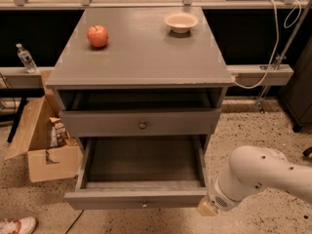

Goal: Close middle drawer

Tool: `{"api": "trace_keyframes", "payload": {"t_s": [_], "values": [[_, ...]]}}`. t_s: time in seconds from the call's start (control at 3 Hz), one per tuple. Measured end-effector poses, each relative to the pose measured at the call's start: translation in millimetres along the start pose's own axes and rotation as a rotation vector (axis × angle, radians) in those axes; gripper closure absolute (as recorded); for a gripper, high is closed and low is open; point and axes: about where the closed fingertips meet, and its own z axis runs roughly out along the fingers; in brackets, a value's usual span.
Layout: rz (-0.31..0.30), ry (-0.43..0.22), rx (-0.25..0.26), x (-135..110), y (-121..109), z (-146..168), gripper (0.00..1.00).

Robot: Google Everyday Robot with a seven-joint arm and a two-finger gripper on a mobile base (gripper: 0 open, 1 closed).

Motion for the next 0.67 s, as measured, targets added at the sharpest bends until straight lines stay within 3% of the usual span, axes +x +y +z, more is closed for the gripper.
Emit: {"api": "trace_keyframes", "payload": {"t_s": [0.33, 0.67], "values": [[0.012, -0.010, -0.009, 1.1, -2.1, 13.8, 0.89], [0.012, -0.010, -0.009, 1.1, -2.0, 13.8, 1.00]]}}
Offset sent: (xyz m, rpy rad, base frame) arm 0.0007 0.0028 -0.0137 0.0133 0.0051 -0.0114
